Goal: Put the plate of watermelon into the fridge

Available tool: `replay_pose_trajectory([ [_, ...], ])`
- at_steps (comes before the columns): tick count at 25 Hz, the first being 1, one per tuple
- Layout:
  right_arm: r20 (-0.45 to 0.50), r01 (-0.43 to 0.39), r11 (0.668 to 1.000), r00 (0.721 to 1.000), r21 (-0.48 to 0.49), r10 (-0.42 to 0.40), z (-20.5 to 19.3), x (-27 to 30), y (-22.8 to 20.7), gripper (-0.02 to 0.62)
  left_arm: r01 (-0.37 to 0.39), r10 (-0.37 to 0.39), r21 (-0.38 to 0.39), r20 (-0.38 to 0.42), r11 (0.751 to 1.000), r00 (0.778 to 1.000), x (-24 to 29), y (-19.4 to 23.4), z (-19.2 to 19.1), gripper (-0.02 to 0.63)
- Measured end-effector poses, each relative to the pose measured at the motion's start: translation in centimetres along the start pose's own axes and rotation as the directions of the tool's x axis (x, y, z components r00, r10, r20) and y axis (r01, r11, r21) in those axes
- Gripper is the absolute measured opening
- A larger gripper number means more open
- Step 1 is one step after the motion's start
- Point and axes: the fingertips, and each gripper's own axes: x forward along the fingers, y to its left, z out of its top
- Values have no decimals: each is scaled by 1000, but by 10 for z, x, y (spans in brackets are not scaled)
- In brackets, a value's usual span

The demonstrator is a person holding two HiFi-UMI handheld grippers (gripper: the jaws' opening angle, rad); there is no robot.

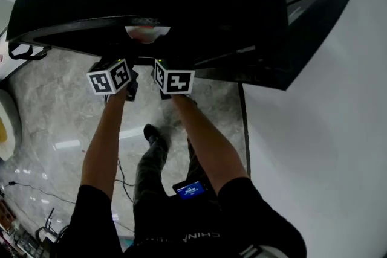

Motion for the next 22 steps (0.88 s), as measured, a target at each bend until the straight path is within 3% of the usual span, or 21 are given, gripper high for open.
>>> replay_pose_trajectory([
  [11, -36, 58, 996, 998, -72, -60, 25, 21, -13, 48, -10, 11, 72, -25, 997, 1000, 28, -10, 13, 40],
  [14, -44, 63, 996, 997, -67, -66, 29, 24, -14, 48, -6, 8, 61, -26, 998, 1000, 33, -10, 16, 37],
  [18, -62, 26, 997, 998, -74, -31, 26, 20, -10, 48, 55, -55, 30, -22, 998, 998, 29, -18, 15, 31],
  [22, -66, -30, 993, 998, -110, 23, 27, 4, 6, 48, 126, -127, 53, 11, 991, 992, 14, -37, 17, 14],
])
